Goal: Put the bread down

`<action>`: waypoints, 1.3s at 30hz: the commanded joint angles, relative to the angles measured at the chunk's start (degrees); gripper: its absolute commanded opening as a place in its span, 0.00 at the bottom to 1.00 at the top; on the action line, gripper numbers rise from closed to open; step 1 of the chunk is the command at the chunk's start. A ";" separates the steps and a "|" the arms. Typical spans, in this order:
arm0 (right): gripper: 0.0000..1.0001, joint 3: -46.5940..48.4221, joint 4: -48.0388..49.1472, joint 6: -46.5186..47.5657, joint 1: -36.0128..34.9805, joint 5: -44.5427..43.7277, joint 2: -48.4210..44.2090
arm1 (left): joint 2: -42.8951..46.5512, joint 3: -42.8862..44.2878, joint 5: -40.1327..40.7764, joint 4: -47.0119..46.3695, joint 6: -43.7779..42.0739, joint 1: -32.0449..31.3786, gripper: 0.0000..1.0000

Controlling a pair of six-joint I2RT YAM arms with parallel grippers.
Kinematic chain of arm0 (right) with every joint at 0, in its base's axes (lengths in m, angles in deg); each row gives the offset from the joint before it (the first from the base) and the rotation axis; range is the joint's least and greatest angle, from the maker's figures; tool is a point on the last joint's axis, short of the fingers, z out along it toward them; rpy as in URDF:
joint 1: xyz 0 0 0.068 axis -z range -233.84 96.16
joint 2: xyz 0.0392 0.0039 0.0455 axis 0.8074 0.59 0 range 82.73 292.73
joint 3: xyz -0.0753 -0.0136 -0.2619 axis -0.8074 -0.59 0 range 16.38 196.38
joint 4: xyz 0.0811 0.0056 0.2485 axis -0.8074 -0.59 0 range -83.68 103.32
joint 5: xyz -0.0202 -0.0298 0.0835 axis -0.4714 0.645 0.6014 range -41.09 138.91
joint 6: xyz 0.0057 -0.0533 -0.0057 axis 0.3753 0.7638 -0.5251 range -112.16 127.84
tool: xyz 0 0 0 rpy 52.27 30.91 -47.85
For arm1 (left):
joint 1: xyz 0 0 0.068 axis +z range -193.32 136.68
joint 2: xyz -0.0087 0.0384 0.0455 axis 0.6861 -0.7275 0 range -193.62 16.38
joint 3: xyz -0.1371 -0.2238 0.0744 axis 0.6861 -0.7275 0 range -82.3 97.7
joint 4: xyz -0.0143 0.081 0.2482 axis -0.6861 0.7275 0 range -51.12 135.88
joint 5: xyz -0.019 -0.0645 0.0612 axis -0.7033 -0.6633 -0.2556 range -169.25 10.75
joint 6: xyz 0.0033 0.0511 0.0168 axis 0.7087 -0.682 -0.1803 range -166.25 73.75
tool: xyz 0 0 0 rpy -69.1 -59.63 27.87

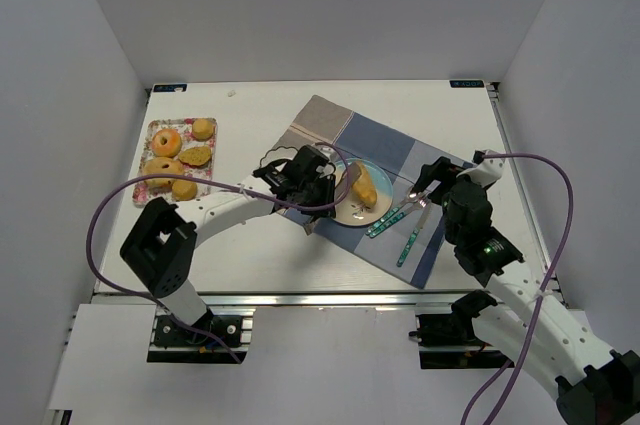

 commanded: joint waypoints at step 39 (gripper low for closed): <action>0.86 0.48 -0.24 -0.66 0.40 -2.06 -1.10 | 22.33 -3.36 46.97 30.42 26.32 -0.82 0.68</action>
